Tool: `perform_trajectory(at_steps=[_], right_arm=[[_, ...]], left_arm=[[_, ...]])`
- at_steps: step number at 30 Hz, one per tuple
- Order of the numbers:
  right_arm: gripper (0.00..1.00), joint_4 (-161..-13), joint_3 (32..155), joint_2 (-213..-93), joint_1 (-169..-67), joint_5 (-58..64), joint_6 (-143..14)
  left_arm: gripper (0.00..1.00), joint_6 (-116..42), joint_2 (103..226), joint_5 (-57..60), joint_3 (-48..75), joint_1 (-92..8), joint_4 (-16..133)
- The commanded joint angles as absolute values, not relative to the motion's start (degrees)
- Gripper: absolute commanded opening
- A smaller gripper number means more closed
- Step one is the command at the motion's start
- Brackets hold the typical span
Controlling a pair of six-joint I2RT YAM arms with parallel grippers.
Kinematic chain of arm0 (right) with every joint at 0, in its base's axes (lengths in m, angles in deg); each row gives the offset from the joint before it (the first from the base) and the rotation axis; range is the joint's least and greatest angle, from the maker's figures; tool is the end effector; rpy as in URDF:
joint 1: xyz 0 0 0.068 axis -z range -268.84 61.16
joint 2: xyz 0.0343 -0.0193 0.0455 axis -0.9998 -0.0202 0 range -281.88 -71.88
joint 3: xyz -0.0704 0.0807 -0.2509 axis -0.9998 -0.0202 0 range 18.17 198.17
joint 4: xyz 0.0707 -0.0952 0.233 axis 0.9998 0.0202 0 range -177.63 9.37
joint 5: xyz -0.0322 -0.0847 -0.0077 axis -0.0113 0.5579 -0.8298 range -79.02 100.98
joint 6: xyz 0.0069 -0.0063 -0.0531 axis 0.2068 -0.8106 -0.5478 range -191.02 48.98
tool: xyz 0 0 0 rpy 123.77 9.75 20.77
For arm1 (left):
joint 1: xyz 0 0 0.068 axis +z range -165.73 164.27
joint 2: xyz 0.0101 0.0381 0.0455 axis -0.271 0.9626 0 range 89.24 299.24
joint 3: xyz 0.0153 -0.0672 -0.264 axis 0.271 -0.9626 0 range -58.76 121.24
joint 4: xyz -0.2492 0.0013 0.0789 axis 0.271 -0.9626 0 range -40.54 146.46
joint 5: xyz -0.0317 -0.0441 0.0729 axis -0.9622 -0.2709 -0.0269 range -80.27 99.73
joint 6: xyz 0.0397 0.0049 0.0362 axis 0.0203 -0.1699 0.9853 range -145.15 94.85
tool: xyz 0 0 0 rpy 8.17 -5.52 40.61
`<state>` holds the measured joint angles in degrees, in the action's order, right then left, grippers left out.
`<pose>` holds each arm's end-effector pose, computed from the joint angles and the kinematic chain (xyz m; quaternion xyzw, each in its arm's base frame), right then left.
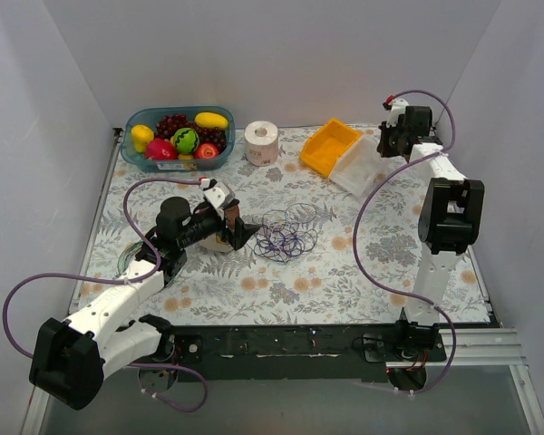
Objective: Untangle the cables
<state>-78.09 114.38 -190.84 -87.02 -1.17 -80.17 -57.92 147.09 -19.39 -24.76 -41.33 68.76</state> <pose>0.4890 -0.0081 0.2470 -0.1065 0.8659 0.0464 0.4866 0.2007 -0.1154 0.2718 0.1118 0.7583 -0.4685 0.4394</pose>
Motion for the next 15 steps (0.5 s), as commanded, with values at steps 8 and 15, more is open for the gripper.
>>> perform_trajectory(at_steps=[8, 15], right_arm=[[0.05, -71.98, 123.38, -195.81, -88.67, 1.3, -78.76], [0.63, -72.24, 122.41, -190.81, -88.75, 1.13, -79.37]], left_arm=[[0.98, -56.79, 145.49, -18.31, -25.36, -41.13, 67.8], [0.98, -56.79, 145.67, -18.57, -25.27, -41.21, 67.8]])
